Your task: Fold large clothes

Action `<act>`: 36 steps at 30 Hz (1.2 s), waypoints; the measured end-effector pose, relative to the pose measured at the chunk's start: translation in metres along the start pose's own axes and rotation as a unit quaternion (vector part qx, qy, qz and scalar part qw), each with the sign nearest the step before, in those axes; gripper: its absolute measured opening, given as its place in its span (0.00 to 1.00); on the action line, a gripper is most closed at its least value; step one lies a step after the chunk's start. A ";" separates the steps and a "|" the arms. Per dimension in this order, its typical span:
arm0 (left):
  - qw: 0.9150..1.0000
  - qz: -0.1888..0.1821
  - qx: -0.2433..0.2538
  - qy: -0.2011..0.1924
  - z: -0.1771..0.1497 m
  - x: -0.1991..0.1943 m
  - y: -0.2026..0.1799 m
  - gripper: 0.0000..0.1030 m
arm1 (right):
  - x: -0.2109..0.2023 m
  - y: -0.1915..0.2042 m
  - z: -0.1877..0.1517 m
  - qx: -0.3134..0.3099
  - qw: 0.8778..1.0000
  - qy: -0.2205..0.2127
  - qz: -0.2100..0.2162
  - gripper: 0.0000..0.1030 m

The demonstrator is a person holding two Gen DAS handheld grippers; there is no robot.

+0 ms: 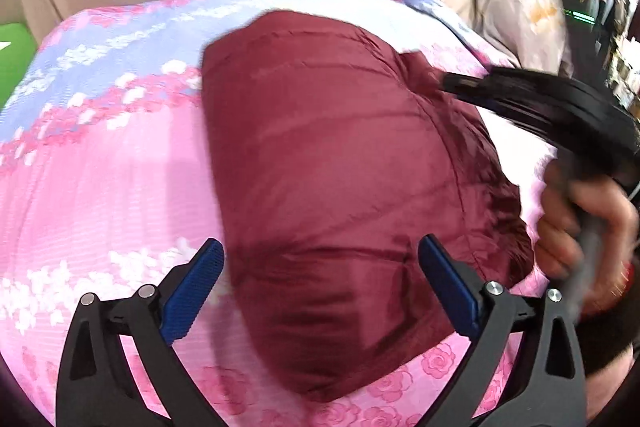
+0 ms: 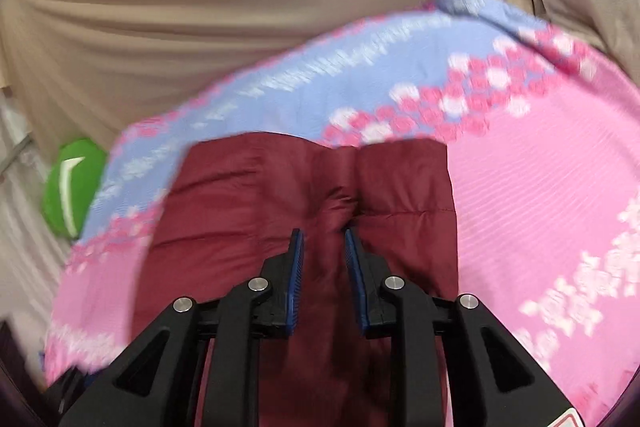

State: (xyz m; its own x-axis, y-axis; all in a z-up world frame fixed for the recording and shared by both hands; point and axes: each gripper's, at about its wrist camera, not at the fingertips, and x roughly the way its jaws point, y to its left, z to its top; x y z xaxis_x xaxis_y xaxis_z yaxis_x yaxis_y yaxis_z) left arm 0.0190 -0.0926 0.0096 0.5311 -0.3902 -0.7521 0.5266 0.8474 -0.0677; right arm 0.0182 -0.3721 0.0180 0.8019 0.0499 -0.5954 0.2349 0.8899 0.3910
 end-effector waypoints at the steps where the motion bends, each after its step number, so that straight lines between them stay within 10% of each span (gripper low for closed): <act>1: 1.000 0.002 -0.001 -0.002 0.002 -0.001 0.001 0.93 | -0.012 0.008 -0.003 -0.016 1.000 0.004 0.007 0.22; 13: 0.998 0.000 -0.034 0.048 0.007 0.029 0.009 0.94 | -0.004 0.023 -0.079 -0.086 0.989 0.110 -0.053 0.11; 36: 0.998 -0.013 -0.044 0.043 0.014 0.024 0.016 0.93 | -0.006 0.001 -0.038 -0.050 0.994 0.083 -0.049 0.14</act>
State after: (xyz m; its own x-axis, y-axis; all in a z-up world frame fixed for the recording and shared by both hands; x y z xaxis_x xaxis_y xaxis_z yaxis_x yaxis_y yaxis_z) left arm 0.0496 -0.0936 0.0001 0.4573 -0.3832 -0.8025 0.4769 0.8673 -0.1424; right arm -0.0076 -0.3547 -0.0045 0.6736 0.0276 -0.7386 0.2449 0.9345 0.2583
